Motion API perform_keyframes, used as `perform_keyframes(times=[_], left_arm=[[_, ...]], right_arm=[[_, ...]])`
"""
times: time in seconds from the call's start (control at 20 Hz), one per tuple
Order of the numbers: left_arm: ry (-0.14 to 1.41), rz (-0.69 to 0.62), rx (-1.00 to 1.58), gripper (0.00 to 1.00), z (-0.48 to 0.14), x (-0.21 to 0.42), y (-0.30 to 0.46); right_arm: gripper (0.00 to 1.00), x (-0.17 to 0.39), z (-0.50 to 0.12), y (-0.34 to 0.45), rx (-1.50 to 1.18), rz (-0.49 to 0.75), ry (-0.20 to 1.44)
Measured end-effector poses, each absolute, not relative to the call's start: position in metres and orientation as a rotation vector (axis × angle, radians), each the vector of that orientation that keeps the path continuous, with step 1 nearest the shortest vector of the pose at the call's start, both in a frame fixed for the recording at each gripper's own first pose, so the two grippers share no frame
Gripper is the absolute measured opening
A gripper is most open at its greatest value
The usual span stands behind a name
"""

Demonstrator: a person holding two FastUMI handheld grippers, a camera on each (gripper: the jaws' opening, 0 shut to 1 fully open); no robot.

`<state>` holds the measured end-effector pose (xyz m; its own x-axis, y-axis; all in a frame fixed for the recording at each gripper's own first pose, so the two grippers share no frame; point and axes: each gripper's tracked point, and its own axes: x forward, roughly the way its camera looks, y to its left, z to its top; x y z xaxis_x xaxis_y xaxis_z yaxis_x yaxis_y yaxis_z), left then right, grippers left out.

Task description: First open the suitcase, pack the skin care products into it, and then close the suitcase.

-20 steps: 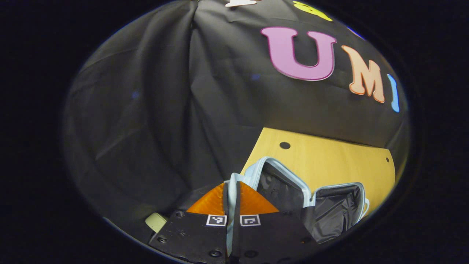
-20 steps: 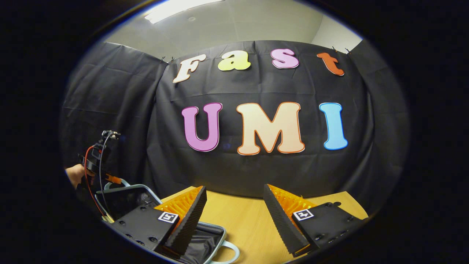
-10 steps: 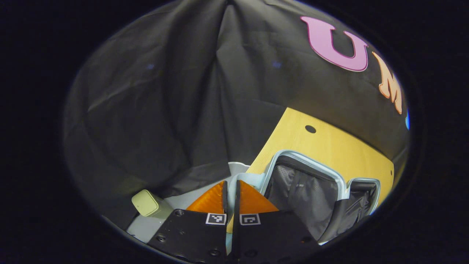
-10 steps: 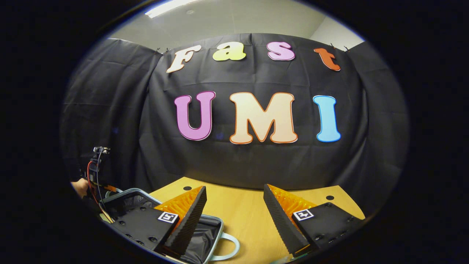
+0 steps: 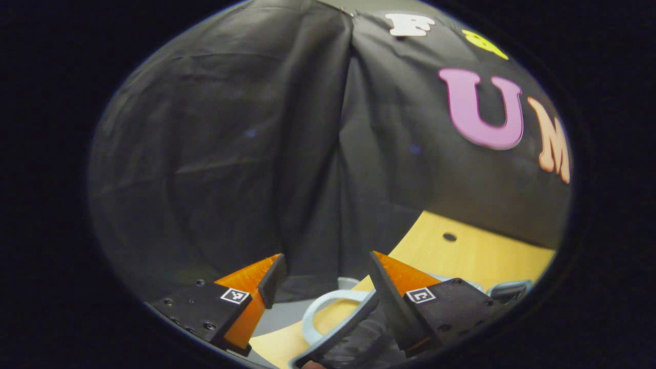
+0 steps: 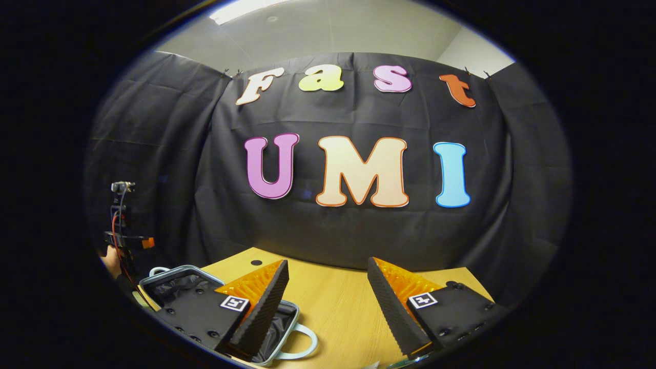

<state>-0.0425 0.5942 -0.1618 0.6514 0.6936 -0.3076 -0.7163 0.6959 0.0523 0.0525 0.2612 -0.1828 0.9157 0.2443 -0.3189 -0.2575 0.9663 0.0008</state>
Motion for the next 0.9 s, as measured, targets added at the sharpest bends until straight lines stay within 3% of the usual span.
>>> perform_keyframes(times=[0.25, 0.55, 0.9], left_arm=[[0.190, 0.698, -0.057, 0.93, -0.079, -0.059, 0.527], [0.130, 0.509, 0.018, 0.92, -0.047, -0.072, 0.431], [0.101, 0.326, 0.009, 0.95, -0.038, -0.030, 0.284]], right_arm=[[1.00, 0.048, -0.170, 0.232, -0.012, 0.273, 0.289], [1.00, 0.048, -0.151, 0.175, 0.029, 0.240, 0.248], [0.99, 0.044, -0.140, 0.111, 0.057, 0.185, 0.225]])
